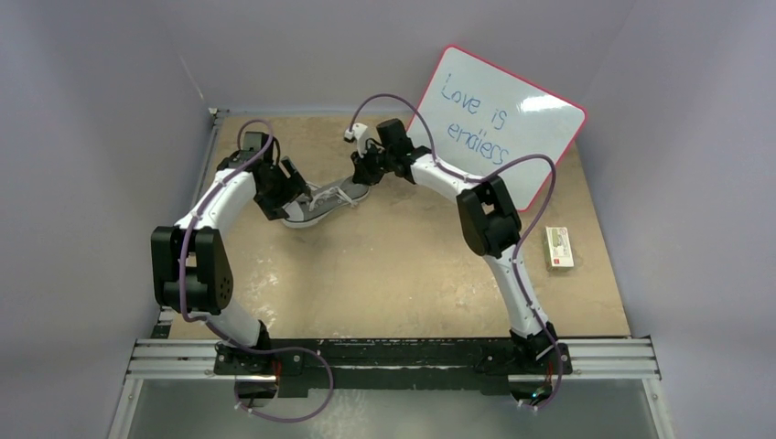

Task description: Tie the shoes

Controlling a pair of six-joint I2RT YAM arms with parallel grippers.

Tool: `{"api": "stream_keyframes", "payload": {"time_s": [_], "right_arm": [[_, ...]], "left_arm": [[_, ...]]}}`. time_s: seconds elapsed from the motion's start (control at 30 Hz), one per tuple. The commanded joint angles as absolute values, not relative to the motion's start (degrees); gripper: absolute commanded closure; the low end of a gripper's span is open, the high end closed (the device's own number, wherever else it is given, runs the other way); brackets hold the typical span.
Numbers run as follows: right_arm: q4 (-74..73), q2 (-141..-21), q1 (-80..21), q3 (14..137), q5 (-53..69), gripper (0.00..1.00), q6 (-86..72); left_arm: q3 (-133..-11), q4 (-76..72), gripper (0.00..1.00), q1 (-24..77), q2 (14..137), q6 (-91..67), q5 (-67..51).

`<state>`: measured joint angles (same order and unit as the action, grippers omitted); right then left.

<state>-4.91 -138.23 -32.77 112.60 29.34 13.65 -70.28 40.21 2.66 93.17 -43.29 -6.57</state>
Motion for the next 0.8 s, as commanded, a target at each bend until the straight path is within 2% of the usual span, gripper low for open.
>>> {"api": "stream_keyframes", "payload": {"time_s": [0.0,0.03,0.2,0.37,0.53,0.67,0.77], "right_arm": [[-11.99,-134.1,-34.04,114.99,21.47,0.95,14.8],[-14.44,-133.66,-34.32,117.26,19.91,1.0,12.63],[-24.59,-127.03,-34.63,124.28,9.48,1.0,1.01],[-23.37,-113.15,-37.98,117.08,1.05,1.0,-3.9],[-25.37,-103.84,-47.4,110.58,-5.43,1.0,-6.27],[-23.63,-97.76,-53.72,103.8,-14.66,1.0,-17.06],[-23.6,-96.97,-54.23,100.12,-19.15,1.0,-28.44]], "left_arm": [[-71.72,39.45,0.26,2.79,90.86,-42.65,-5.8],[-71.49,39.15,0.26,2.8,90.46,-42.97,-5.91],[-70.96,38.15,0.27,2.79,87.27,-43.68,-5.88],[-74.18,38.98,0.27,2.77,83.44,-43.12,-3.19],[-81.74,42.82,0.27,2.72,79.98,-41.12,0.5],[-86.56,45.35,0.27,2.86,77.22,-37.95,5.01],[-87.91,46.17,0.27,3.38,75.55,-36.71,7.08]]}}
